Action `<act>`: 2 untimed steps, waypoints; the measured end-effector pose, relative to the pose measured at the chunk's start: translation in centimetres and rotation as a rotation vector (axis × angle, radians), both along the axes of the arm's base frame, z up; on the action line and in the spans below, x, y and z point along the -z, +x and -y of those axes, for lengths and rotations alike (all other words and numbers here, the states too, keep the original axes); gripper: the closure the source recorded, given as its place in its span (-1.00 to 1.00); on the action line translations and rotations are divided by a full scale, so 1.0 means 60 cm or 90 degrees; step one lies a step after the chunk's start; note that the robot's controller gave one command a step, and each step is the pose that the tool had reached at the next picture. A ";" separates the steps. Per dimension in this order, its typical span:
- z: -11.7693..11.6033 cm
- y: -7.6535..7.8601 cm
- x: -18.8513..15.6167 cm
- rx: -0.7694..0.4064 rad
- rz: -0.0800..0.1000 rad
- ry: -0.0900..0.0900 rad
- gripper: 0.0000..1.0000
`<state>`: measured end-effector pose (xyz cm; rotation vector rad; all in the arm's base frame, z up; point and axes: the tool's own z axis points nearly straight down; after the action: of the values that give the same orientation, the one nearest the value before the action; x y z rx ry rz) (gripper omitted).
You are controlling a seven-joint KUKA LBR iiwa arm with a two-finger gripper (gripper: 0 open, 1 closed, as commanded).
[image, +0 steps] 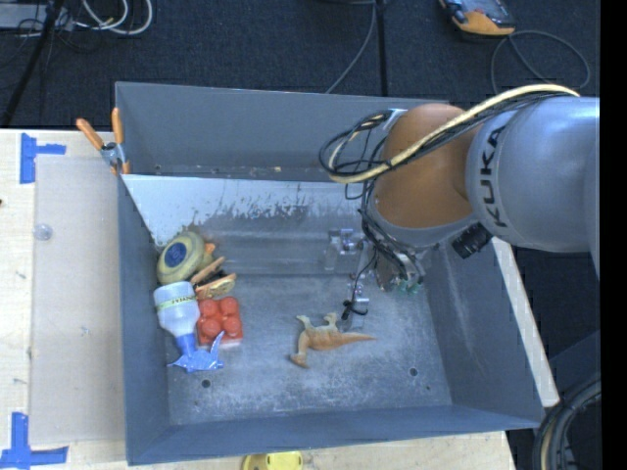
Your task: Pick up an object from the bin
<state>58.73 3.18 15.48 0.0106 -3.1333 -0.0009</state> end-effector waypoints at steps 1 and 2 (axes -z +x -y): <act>0.000 0.000 -0.004 0.000 0.001 0.000 -1.00; -0.022 -0.014 0.020 -0.068 0.008 -0.001 -1.00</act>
Offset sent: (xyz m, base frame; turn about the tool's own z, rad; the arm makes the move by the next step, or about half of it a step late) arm -0.0328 0.0458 -0.0514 -0.3278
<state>57.90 4.51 14.30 0.1786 -3.1400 0.0019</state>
